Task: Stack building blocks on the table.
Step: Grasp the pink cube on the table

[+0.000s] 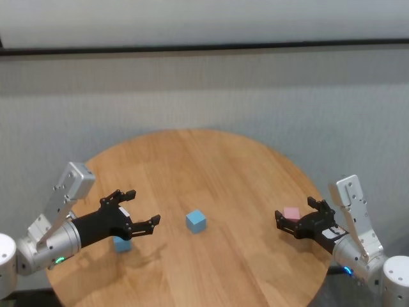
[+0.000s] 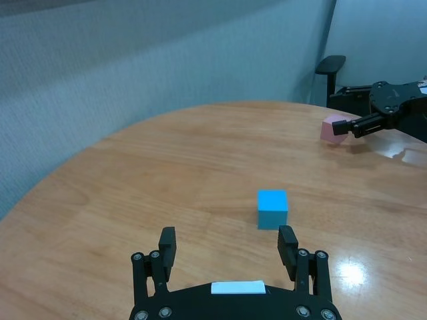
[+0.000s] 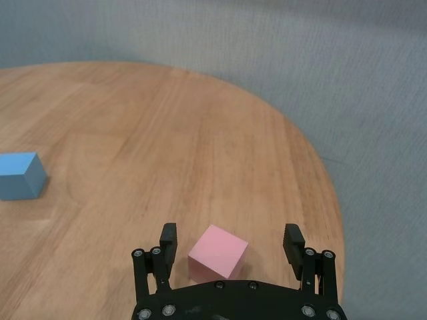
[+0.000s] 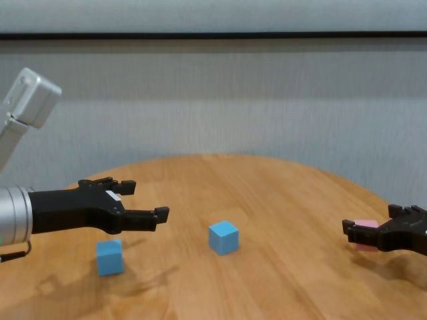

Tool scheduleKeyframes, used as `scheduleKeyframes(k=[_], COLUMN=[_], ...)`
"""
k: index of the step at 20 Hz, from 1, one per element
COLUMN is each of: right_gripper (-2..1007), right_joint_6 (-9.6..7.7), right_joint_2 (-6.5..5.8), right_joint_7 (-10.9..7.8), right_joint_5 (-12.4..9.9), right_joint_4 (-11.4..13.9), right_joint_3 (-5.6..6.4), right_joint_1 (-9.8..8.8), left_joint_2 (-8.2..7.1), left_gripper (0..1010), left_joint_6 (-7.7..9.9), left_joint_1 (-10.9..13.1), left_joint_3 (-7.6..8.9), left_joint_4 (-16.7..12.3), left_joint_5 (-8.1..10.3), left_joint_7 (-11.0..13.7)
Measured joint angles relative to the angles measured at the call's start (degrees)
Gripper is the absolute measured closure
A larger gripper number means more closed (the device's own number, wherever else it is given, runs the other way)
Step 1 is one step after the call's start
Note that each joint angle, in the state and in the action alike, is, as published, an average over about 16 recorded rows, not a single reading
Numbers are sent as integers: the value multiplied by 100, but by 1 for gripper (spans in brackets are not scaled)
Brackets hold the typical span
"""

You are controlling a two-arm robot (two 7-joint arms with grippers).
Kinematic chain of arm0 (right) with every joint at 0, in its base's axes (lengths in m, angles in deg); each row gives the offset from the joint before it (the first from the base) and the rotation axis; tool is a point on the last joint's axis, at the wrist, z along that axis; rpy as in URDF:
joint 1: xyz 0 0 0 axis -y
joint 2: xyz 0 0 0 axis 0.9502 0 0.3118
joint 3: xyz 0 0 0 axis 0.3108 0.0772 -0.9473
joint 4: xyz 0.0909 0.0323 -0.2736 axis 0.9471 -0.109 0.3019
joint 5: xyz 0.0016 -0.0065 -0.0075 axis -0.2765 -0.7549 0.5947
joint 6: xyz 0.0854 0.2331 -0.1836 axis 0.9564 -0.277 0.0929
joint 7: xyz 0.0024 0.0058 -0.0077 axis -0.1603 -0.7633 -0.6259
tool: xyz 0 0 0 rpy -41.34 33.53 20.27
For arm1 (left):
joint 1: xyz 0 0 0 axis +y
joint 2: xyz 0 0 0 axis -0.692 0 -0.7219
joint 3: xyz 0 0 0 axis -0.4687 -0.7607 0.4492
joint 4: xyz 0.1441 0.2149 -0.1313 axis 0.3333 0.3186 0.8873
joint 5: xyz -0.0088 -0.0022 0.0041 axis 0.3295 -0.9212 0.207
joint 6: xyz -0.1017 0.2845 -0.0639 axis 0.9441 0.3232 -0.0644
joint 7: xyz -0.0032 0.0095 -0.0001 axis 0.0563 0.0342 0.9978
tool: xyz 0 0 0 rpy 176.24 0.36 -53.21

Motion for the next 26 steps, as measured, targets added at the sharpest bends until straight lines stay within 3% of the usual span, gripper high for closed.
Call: scheduleKeyframes(k=[16,26], right_gripper=[0,0], right_joint_6=[45,22], right_joint_2=[213,287], right_joint_7=[-156,-227], right_joint_5=[222,354], right_joint_4=[-390,-433], right_joint_3=[84,160], right_joint_1=[190,221], left_joint_2=[0,0], left_gripper=[7,8], left_joint_6=[0,0], left_joint_1=[0,0], left_joint_3=[0,0], left_joint_4=[0,0], left_joint_5=[0,0], left_joint_7=[0,0])
